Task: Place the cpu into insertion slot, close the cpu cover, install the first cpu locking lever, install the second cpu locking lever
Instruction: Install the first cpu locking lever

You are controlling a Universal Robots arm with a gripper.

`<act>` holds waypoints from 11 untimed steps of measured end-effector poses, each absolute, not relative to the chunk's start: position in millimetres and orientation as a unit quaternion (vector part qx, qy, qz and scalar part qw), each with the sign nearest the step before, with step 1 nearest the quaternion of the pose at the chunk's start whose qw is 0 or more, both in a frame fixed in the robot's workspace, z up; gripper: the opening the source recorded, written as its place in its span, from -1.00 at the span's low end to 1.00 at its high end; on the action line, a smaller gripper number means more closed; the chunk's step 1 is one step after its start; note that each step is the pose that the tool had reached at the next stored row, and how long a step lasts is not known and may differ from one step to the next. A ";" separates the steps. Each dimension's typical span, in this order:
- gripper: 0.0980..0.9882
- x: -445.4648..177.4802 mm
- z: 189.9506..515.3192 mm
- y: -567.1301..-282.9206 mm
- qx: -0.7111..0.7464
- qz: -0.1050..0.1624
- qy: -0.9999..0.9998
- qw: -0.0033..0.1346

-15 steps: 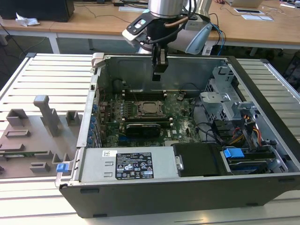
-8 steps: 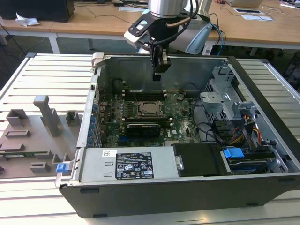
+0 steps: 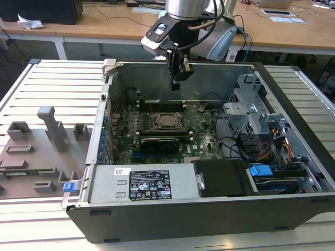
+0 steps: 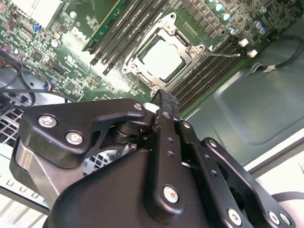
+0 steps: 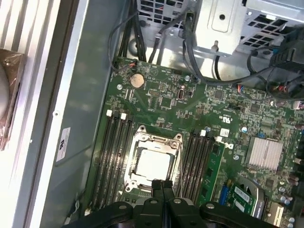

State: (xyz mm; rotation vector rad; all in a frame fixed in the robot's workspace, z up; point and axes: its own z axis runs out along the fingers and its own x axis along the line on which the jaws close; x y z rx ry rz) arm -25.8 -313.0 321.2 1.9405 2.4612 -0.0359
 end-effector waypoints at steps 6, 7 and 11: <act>-0.98 -25.8 321.2 -313.0 0.590 -0.011 0.807 0.004; -0.98 -25.8 321.2 -312.9 0.587 -0.011 0.809 0.004; -0.98 -25.8 321.2 -312.9 0.573 -0.011 0.819 0.004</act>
